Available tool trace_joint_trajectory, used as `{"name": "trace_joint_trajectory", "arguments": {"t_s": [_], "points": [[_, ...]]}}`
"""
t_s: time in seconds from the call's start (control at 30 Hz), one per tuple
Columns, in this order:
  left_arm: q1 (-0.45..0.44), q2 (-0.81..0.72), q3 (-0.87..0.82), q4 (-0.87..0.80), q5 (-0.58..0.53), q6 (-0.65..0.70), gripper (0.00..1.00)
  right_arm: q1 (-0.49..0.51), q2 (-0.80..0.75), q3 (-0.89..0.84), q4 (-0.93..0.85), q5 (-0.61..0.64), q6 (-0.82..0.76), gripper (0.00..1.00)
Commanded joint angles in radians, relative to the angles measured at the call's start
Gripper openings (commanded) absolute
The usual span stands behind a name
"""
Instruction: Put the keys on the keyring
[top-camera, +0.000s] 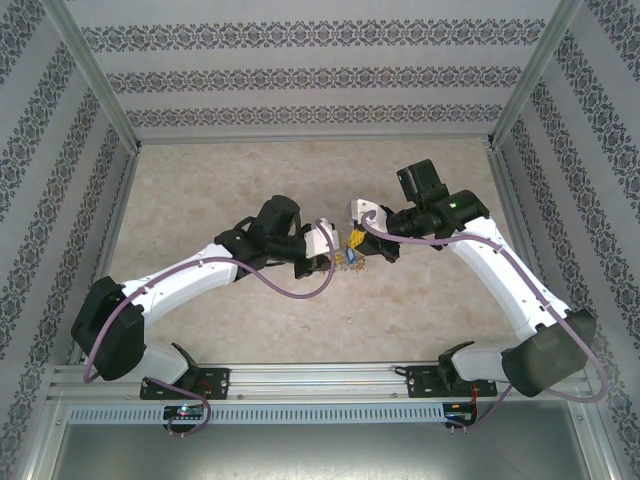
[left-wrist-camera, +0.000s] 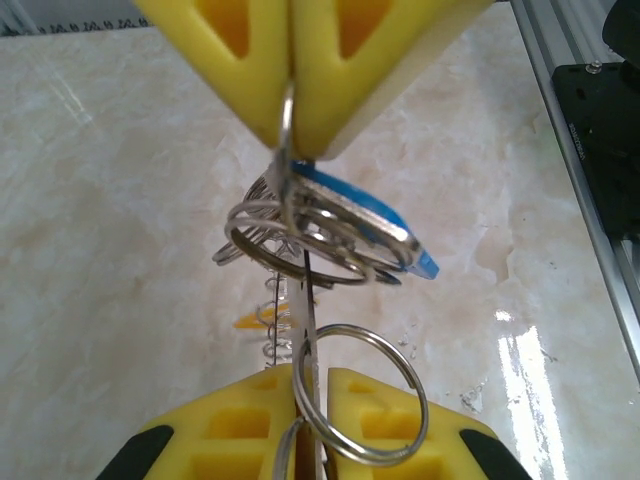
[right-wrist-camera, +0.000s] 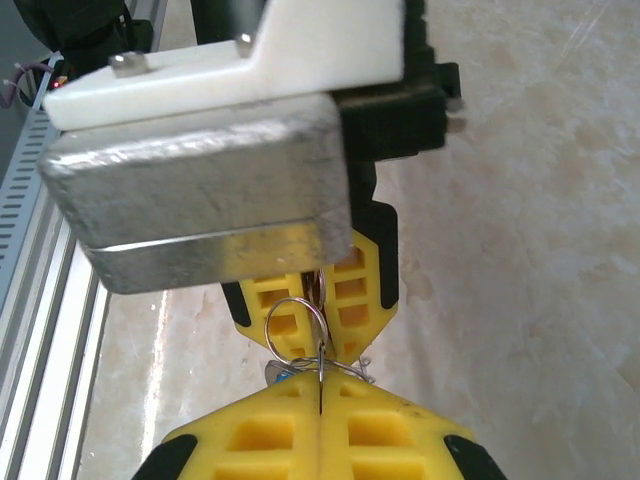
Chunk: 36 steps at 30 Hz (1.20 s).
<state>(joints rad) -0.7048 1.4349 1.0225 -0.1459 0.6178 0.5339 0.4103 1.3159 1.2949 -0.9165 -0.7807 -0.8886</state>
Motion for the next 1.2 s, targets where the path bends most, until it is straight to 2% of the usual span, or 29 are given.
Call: {"name": "trace_joint_trajectory", "arguments": {"t_s": [0.0, 0.47, 0.53, 0.7, 1.17], "points": [[0.008, -0.067, -0.039, 0.071, 0.026, 0.078, 0.0, 0.002, -0.014, -0.015, -0.027, -0.034, 0.034, 0.0], [0.007, -0.151, -0.138, 0.269, -0.053, 0.136, 0.0, -0.038, 0.051, 0.024, -0.076, -0.121, 0.126, 0.0], [0.007, -0.152, -0.136, 0.26, -0.057, 0.149, 0.0, -0.04, 0.057, 0.032, -0.086, -0.118, 0.126, 0.0], [0.005, -0.153, -0.132, 0.246, -0.051, 0.19, 0.0, -0.041, 0.053, 0.031, -0.065, -0.099, 0.137, 0.08], [-0.025, -0.151, -0.099, 0.175, -0.006, 0.301, 0.0, -0.026, 0.033, 0.041, -0.054, -0.048, 0.069, 0.11]]}}
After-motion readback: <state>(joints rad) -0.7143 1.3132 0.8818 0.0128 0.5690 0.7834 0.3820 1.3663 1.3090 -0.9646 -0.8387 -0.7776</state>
